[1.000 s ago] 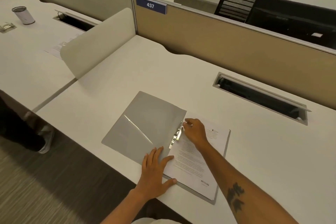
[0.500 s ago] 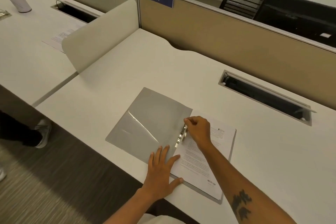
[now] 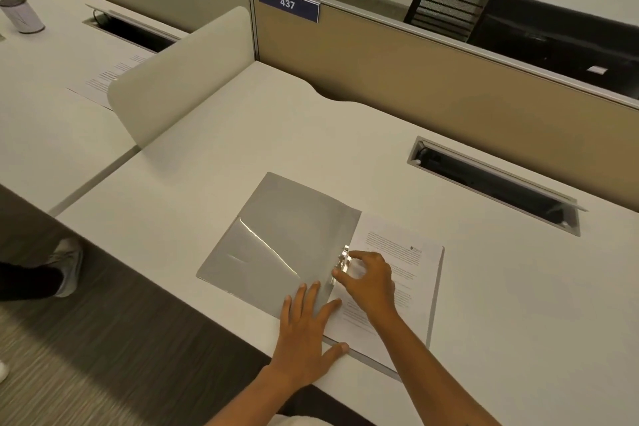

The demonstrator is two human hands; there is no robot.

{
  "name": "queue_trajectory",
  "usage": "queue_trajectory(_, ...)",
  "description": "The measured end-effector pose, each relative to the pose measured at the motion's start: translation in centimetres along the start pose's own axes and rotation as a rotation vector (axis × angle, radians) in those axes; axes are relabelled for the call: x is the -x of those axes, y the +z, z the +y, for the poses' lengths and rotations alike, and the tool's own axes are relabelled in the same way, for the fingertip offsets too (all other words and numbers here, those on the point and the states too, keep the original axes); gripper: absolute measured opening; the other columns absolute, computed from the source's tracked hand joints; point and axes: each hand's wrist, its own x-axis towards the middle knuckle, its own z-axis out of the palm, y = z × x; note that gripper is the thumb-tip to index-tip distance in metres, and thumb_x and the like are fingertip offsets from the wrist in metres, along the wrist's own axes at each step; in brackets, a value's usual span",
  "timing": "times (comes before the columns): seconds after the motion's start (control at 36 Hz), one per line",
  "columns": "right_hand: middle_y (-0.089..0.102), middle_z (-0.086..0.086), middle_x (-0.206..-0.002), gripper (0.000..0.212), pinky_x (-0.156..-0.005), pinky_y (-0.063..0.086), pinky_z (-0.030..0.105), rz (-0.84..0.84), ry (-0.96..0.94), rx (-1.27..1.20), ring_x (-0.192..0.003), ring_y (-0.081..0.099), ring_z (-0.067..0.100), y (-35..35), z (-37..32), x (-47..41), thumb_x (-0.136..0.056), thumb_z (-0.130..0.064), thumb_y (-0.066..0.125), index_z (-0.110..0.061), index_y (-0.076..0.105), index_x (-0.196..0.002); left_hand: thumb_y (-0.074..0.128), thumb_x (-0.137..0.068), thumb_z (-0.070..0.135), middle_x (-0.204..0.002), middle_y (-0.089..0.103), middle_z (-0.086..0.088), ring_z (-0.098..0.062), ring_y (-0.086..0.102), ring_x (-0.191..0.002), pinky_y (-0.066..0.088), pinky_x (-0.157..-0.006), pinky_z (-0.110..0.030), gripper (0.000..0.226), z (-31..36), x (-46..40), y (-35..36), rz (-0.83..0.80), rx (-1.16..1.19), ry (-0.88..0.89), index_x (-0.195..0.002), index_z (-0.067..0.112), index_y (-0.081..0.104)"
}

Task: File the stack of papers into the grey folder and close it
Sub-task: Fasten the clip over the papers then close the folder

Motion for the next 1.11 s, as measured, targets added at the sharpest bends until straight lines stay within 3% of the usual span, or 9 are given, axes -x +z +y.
queue_trajectory(0.14, 0.049, -0.004, -0.147, 0.09, -0.104, 0.042, 0.048, -0.058, 0.083, 0.257, -0.137, 0.043, 0.024, -0.1, -1.1, -0.5, -0.066, -0.064, 0.085, -0.032, 0.049, -0.142, 0.036, -0.083, 0.091, -0.171, 0.013, 0.002, -0.031, 0.01, -0.157, 0.011, -0.124, -0.062, 0.083, 0.0, -0.1, 0.2, 0.004, -0.004, 0.006, -0.154, 0.049, 0.025)
queue_trajectory(0.28, 0.045, -0.001, -0.15, 0.101, -0.103, 0.042, 0.047, -0.077, 0.1, 0.395, -0.138, 0.041, 0.025, 0.2, -1.6, -0.9, -0.064, -0.064, 0.086, -0.028, 0.04, -0.147, 0.036, -0.083, 0.091, -0.17, 0.018, 0.0, -0.032, 0.014, -0.157, 0.019, -0.122, -0.064, 0.083, 0.0, -0.1, 0.3, 0.0, -0.015, 0.0, -0.154, 0.047, 0.03)
queue_trajectory(0.39, 0.041, -0.001, -0.15, 0.107, -0.101, 0.042, 0.047, -0.092, 0.099, 0.455, -0.137, 0.038, 0.025, 0.4, -1.8, -1.0, -0.06, -0.067, 0.086, -0.027, 0.037, -0.147, 0.033, -0.083, 0.092, -0.172, 0.009, 0.003, -0.029, 0.003, -0.158, 0.012, -0.123, -0.063, 0.084, -0.1, -0.1, 0.4, -0.008, -0.02, -0.005, -0.154, 0.048, 0.028)
queue_trajectory(0.78, 0.04, 0.002, -0.144, 0.102, -0.098, 0.044, 0.046, -0.079, 0.1, 0.568, -0.131, 0.04, 0.027, 1.0, -2.6, -1.0, -0.059, -0.066, 0.086, -0.025, 0.04, -0.14, 0.033, -0.083, 0.092, -0.172, 0.006, 0.004, -0.028, 0.0, -0.158, 0.007, -0.125, -0.061, 0.085, -0.1, -0.1, 0.4, -0.014, -0.008, -0.01, -0.156, 0.048, 0.027)
queue_trajectory(1.11, 0.034, -0.001, -0.155, 0.1, -0.106, 0.037, 0.045, -0.121, 0.011, 0.48, -0.141, 0.032, 0.025, 0.1, -1.1, -0.6, -0.067, -0.073, 0.077, -0.029, 0.038, -0.148, 0.036, -0.083, 0.091, -0.172, 0.008, 0.002, -0.029, 0.004, -0.158, 0.001, -0.123, -0.055, 0.085, -0.1, 0.0, 0.5, -0.038, 0.005, -0.006, -0.155, 0.048, 0.026)
